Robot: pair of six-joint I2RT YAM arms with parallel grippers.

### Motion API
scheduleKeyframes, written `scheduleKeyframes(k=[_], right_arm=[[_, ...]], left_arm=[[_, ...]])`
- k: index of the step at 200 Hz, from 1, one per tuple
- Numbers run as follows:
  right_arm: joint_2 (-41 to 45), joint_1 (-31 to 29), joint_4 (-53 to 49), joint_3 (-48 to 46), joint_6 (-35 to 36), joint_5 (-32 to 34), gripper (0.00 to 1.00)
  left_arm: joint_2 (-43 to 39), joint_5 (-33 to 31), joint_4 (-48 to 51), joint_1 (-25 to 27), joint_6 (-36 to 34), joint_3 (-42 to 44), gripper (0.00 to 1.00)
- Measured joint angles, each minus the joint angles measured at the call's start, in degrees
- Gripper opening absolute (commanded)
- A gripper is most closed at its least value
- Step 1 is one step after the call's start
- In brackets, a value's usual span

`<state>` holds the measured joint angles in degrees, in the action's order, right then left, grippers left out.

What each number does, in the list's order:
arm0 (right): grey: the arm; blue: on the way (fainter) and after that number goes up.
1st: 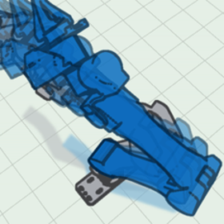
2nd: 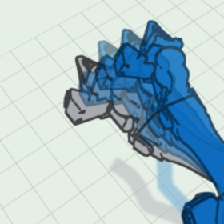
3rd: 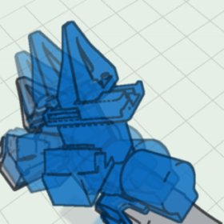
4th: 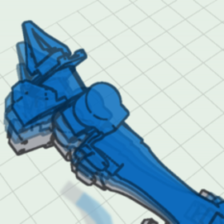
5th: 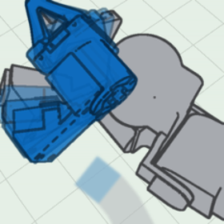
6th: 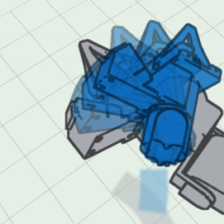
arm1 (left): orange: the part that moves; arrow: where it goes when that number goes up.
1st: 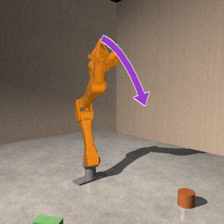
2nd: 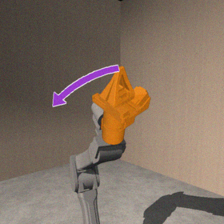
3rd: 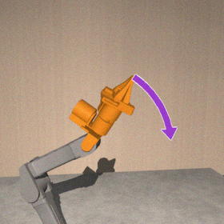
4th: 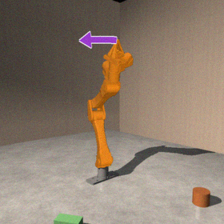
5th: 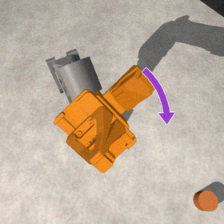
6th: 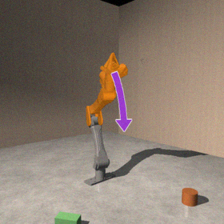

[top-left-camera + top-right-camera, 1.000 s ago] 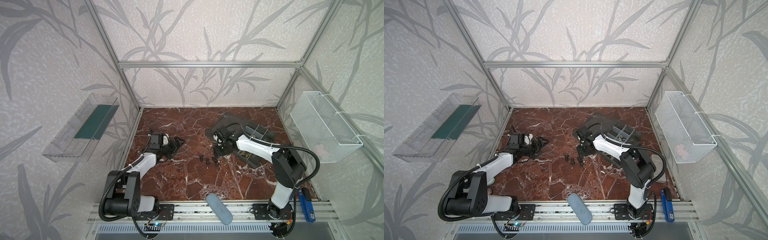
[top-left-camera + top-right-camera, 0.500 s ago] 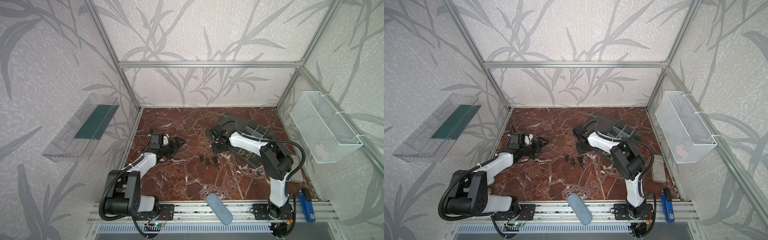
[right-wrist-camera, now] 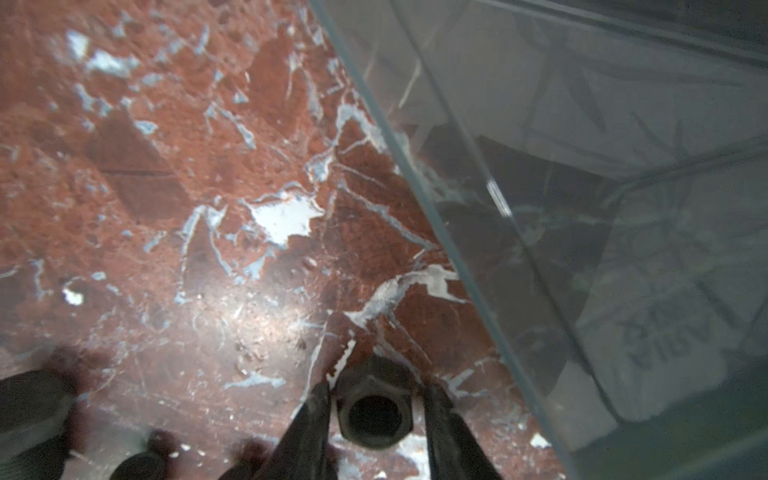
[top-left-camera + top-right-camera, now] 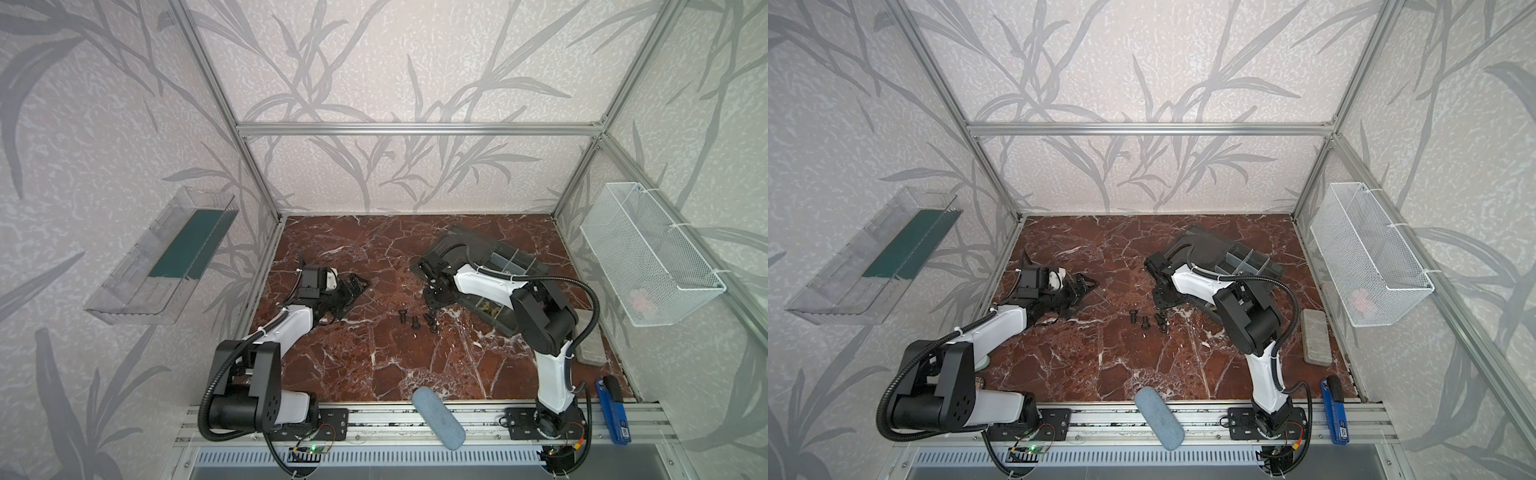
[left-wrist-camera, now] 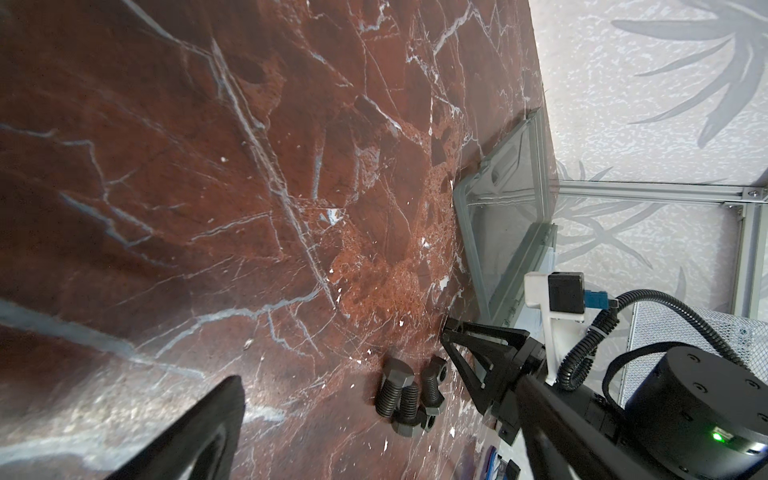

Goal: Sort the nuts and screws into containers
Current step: 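Lower the right gripper and close it on the black hex nut, then lift the black hex nut and carry it over the organizer box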

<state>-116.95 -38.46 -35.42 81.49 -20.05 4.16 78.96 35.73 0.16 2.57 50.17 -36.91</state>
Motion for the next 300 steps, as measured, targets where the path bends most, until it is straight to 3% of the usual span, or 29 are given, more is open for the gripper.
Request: scheduleKeyframes(k=[34, 80, 130, 183, 241, 300], right_arm=[[-0.2, 0.0, 0.0, 0.1, 0.2, 0.0, 0.37], [-0.6, 0.0, 0.0, 0.7, 0.5, -0.1, 0.25], [-1.0, 0.0, -0.3, 1.3, 1.3, 0.0, 0.0], [3.5, 1.5, 1.4, -1.7, 3.6, -0.5, 0.0], [17.3, 14.8, 3.8, -2.0, 5.6, -0.9, 0.0], [18.5, 31.1, 6.9, -4.2, 5.6, 3.3, 0.0]], left_arm=[[0.0, 0.0, 0.0, 0.0, 0.0, 0.0, 1.0], [0.0, 0.0, 0.0, 0.0, 0.0, 0.0, 1.0], [0.0, 0.0, 0.0, 0.0, 0.0, 0.2, 1.0], [0.0, 0.0, 0.0, -0.1, 0.0, 0.4, 0.99], [0.0, 0.0, 0.0, -0.1, 0.0, 0.4, 1.0], [0.0, 0.0, 0.0, -0.3, 0.0, 0.4, 0.99]])
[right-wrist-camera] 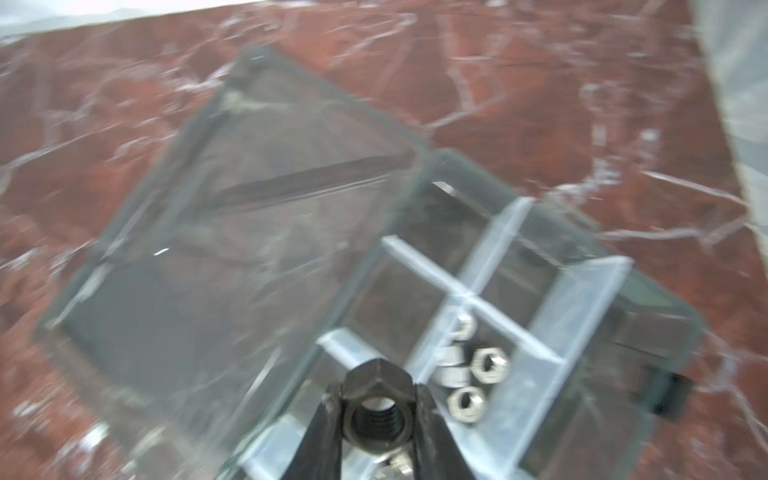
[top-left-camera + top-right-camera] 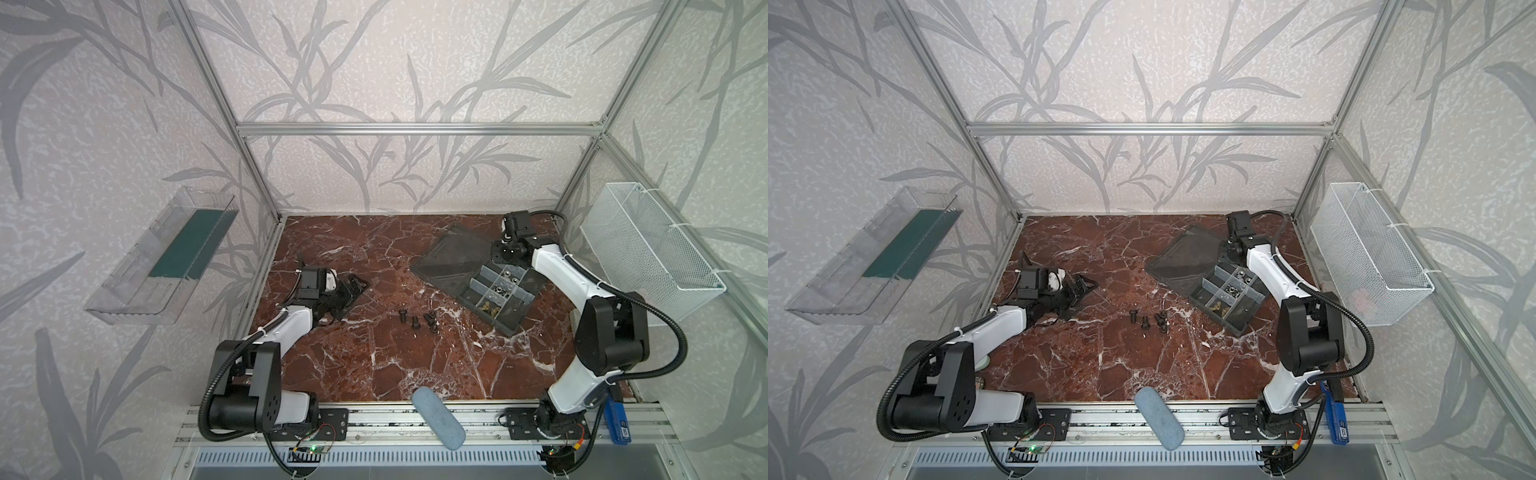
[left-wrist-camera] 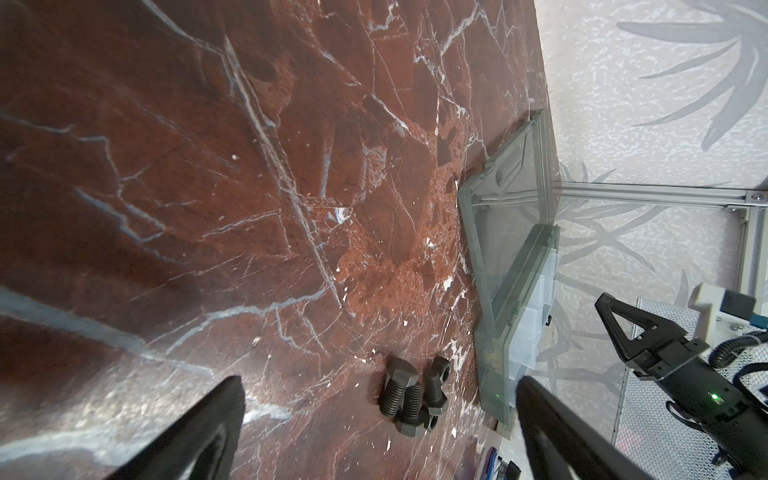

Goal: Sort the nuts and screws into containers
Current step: 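Lift the black hex nut and carry it over the organizer box, then open the right gripper to drop the black nut into a compartment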

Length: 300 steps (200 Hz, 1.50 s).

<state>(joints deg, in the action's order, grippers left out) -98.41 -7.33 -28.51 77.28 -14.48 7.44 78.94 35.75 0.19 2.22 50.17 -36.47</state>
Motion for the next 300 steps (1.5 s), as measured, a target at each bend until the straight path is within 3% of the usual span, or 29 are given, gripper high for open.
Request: scheduleKeyframes(k=[90, 205, 253, 277, 300], right_arm=[[-5.8, 9.6, 3.1, -0.2, -1.5, 1.0, 0.0], [-13.7, 10.7, 3.0, 4.2, -1.5, 1.1, 0.0], [-14.0, 10.7, 1.7, 4.9, -1.0, 0.9, 0.4], [-13.8, 10.7, 1.3, 5.6, -0.6, 0.4, 0.5], [-13.1, 10.7, 0.7, 5.6, -0.3, -0.5, 0.53]], left_arm=[[0.0, 0.2, 0.0, 0.0, 0.0, 0.0, 0.99], [-0.1, 0.1, 0.0, 0.0, 0.0, 0.0, 0.99], [-0.1, 0.2, 0.0, 0.0, 0.0, 0.0, 0.99], [-0.1, 0.1, 0.0, 0.0, 0.0, 0.0, 0.99], [-0.1, 0.2, 0.0, 0.0, 0.0, 0.0, 1.0]])
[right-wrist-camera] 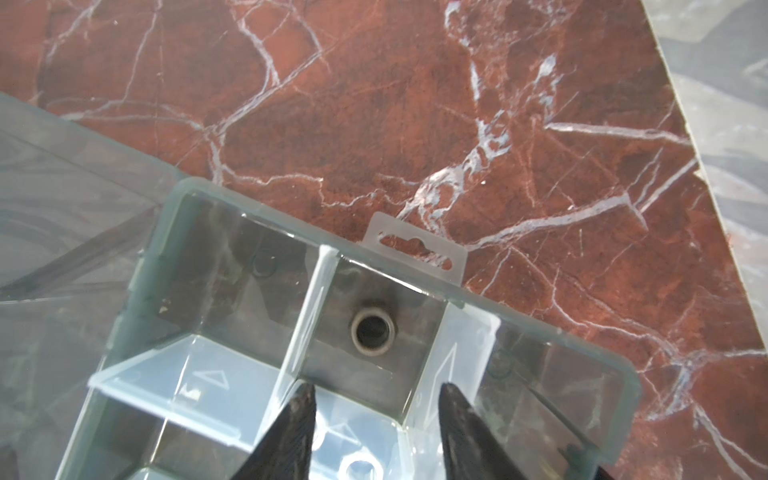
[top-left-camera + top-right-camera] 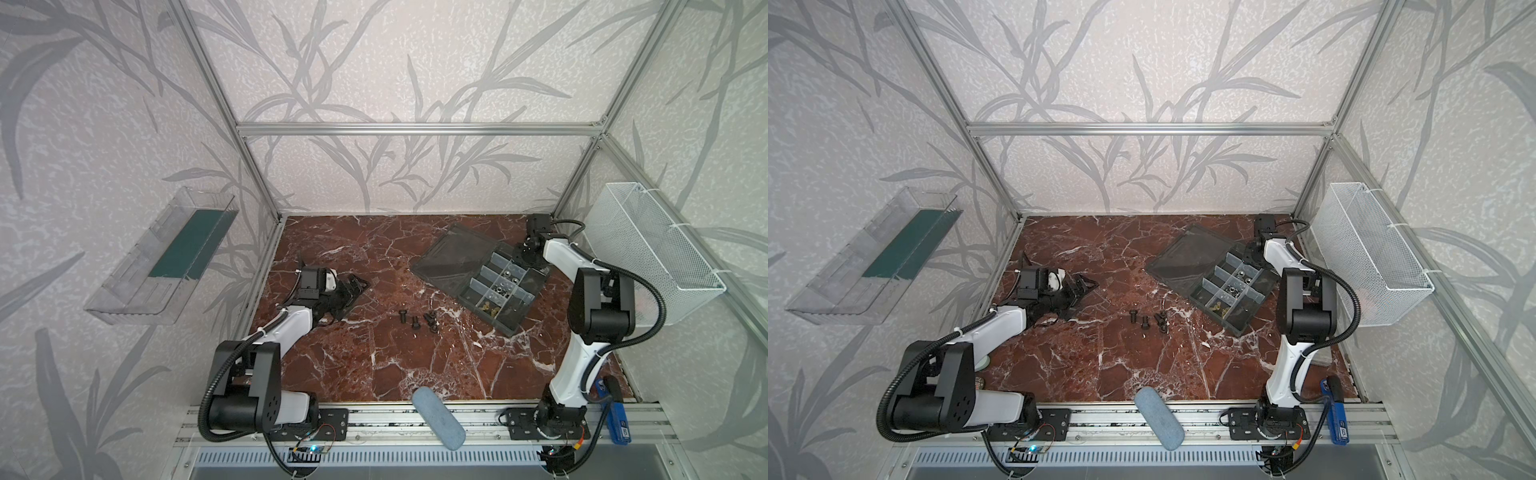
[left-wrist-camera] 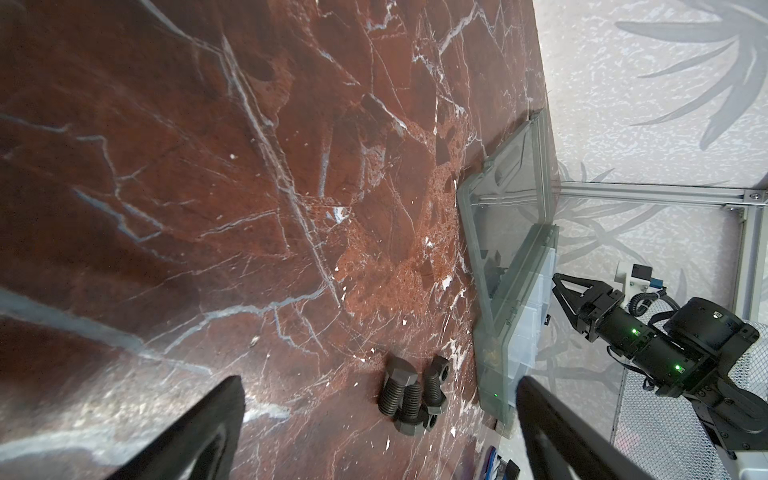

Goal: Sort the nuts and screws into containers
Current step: 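Open the right gripper to drop the black nut into a compartment, then move the right gripper back to the pile toward another black hex nut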

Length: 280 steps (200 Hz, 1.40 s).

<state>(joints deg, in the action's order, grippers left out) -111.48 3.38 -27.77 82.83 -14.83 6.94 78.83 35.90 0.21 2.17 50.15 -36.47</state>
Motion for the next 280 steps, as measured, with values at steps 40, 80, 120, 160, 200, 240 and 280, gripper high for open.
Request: scheduleKeyframes(k=[40, 80, 120, 160, 200, 240, 280], right_arm=[[8.5, -0.3, -0.6, -3.7, 1.4, -7.6, 0.56], [22.2, -7.9, -2.4, -8.9, 3.1, -13.8, 0.58], [27.1, -24.4, -5.8, -13.3, 2.4, -13.5, 0.58], [27.1, -33.8, -6.8, -20.6, -0.7, -13.6, 0.59], [22.1, -39.9, -4.6, -23.8, -3.4, -16.1, 0.59], [15.8, -44.3, -3.6, -22.4, -6.2, -15.3, 0.6], [11.2, -45.8, -2.9, -21.0, -7.9, -14.5, 0.59]], left_arm=[[-0.2, 0.0, 0.0, 0.0, 0.0, 0.0, 1.0], [-0.3, 0.0, 0.0, 0.0, 0.0, 0.0, 0.99], [-0.3, 0.0, 0.0, 0.0, 0.0, 0.0, 0.99], [-0.3, 0.0, 0.0, 0.0, 0.0, 0.0, 0.99], [-0.3, -0.1, 0.0, 0.0, 0.0, 0.0, 0.99], [-0.3, 0.0, 0.2, 0.0, 0.0, 0.0, 1.0], [-0.3, 0.0, 0.5, 0.0, 0.0, 0.0, 0.99]])
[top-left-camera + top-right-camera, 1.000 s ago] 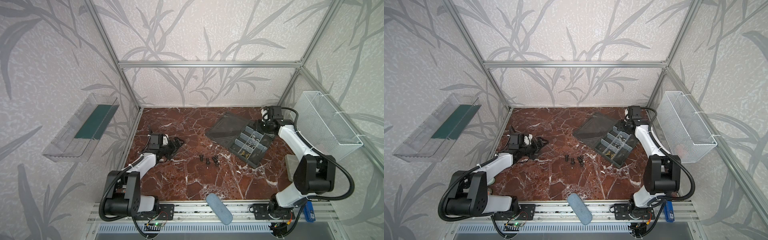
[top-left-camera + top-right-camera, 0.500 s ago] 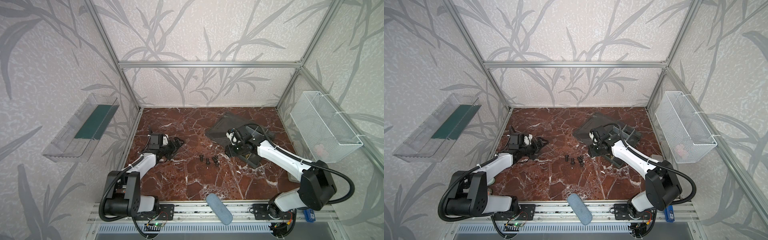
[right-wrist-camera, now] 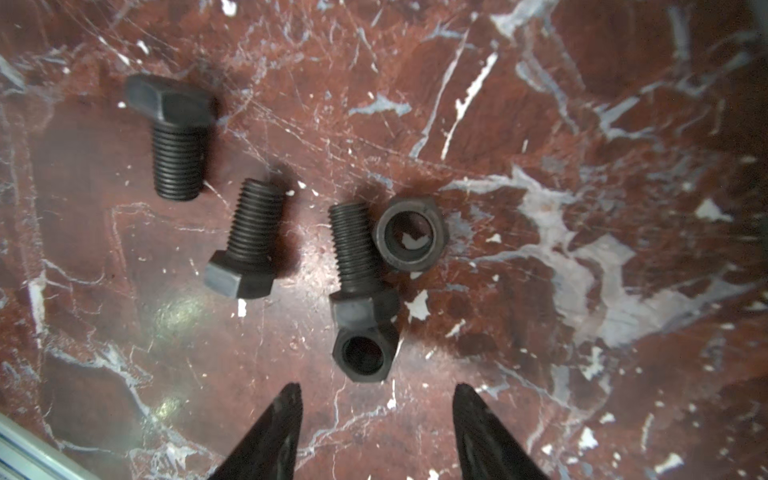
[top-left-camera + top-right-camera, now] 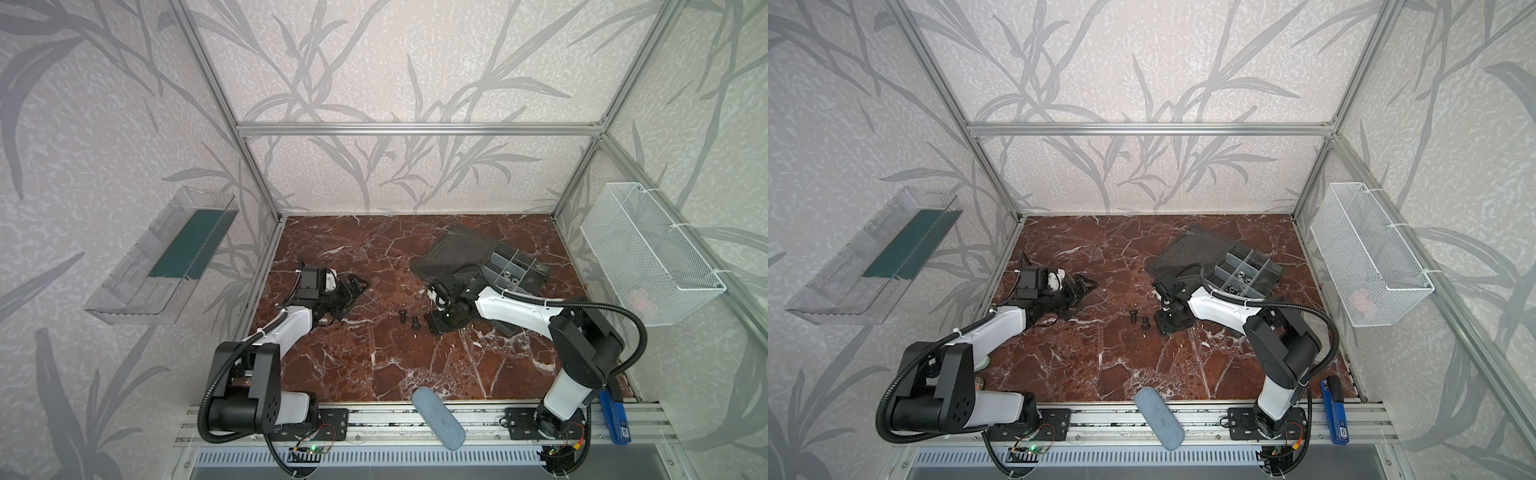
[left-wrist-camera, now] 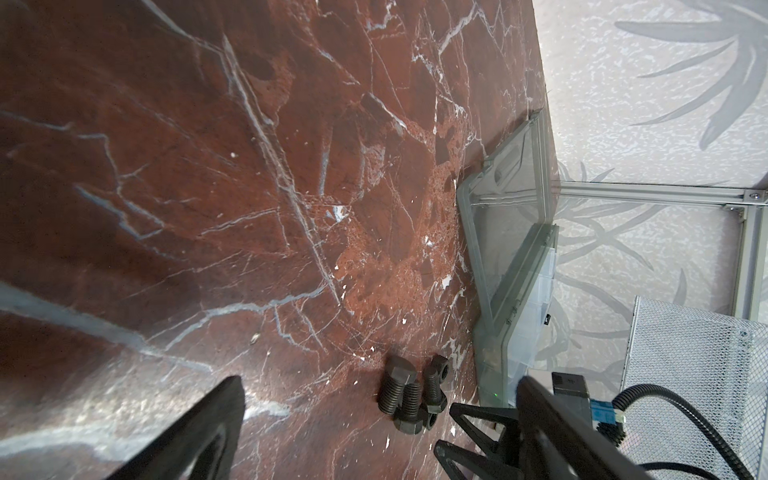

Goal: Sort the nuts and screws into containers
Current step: 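Move the right gripper back to the pile toward another black hex nut, then lower the right gripper beside the black bolts and close on the nut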

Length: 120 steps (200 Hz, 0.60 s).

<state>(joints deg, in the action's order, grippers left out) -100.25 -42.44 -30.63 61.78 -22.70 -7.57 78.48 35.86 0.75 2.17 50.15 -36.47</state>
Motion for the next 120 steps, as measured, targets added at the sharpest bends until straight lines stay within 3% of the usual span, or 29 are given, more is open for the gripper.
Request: scheduleKeyframes(k=[66, 120], right_arm=[[-4.3, -1.7, 0.3, 3.2, -1.5, 2.0, 0.56], [-9.2, -5.4, -3.2, 9.2, -2.4, 7.8, 0.54]], left_arm=[[0.0, 0.0, 0.0, 0.0, 0.0, 0.0, 1.0], [0.2, 0.1, -0.3, 0.0, 0.0, 0.0, 0.99]])
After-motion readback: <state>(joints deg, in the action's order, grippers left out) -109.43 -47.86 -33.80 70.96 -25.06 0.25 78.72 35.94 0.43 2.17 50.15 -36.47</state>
